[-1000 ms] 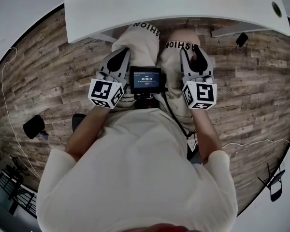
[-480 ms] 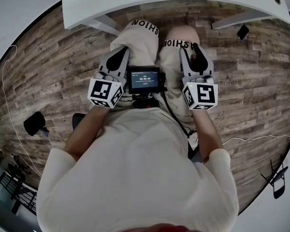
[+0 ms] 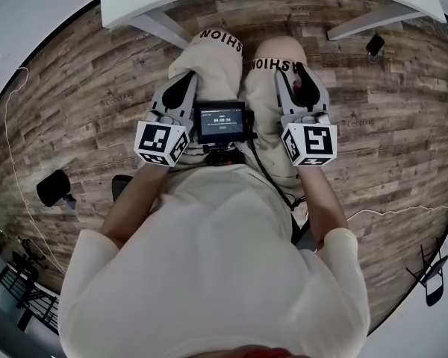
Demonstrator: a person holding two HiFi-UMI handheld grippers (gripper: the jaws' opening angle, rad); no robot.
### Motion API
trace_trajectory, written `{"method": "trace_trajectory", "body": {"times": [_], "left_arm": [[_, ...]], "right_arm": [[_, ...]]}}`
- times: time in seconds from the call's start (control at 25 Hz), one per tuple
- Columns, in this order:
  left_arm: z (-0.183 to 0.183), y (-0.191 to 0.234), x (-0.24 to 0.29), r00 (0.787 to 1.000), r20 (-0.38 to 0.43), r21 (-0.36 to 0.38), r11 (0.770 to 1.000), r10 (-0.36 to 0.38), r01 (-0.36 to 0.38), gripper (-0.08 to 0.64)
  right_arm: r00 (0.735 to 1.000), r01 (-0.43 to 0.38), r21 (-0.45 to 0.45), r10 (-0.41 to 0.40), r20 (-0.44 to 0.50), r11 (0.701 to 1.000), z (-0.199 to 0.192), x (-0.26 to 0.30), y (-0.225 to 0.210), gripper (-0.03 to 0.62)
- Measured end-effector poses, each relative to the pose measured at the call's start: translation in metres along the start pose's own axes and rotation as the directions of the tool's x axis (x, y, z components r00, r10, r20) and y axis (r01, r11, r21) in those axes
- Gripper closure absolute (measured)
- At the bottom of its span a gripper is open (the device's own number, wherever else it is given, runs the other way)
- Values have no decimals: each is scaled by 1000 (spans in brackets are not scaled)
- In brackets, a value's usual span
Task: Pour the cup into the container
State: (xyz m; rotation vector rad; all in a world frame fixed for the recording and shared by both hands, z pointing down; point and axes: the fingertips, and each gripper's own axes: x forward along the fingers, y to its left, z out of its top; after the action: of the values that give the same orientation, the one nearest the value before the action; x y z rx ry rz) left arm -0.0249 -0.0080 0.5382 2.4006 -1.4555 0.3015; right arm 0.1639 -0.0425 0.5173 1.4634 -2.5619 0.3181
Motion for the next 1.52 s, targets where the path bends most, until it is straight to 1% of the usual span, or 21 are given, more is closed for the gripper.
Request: {"method": "trace_trajectory", "body": {"times": [0.32,0.6,0.8,0.88,1.04,1.12,1.4,1.52], "left_arm": [[-12,-1,-28,1000,3,-17,1000,14,-14,549],[-28,-12,-59,1000,11,-46,999,10,-9,549],[-40,-17,-87,999,22,-45,998,33,-32,549],[-44,-26,-101,999,30,-37,998,45,-44,549],[-51,-59,-135,997,48,-27,998,61,-60,549],[-54,-61,-138,997,47,-32,998,62,-61,549],[-67,-45,-134,998,40,-72,996,48,-45,549],[-69,-51,-136,998,47,-84,996,39,-35,549]], "right_arm": [[1000,-22,-16,22,-5,1000,-3,-12,25,428],[999,-35,-31,35,-9,999,-11,-35,49,428],[999,-46,-57,45,-10,997,-18,-53,69,428],[999,-54,-65,53,-4,996,-21,-68,76,428],[997,-78,-80,80,15,994,-23,-113,89,428],[996,-85,-86,87,15,993,-23,-116,93,428],[996,-85,-114,87,16,990,-32,-108,103,428],[997,-73,-127,76,19,989,-35,-118,103,428]]}}
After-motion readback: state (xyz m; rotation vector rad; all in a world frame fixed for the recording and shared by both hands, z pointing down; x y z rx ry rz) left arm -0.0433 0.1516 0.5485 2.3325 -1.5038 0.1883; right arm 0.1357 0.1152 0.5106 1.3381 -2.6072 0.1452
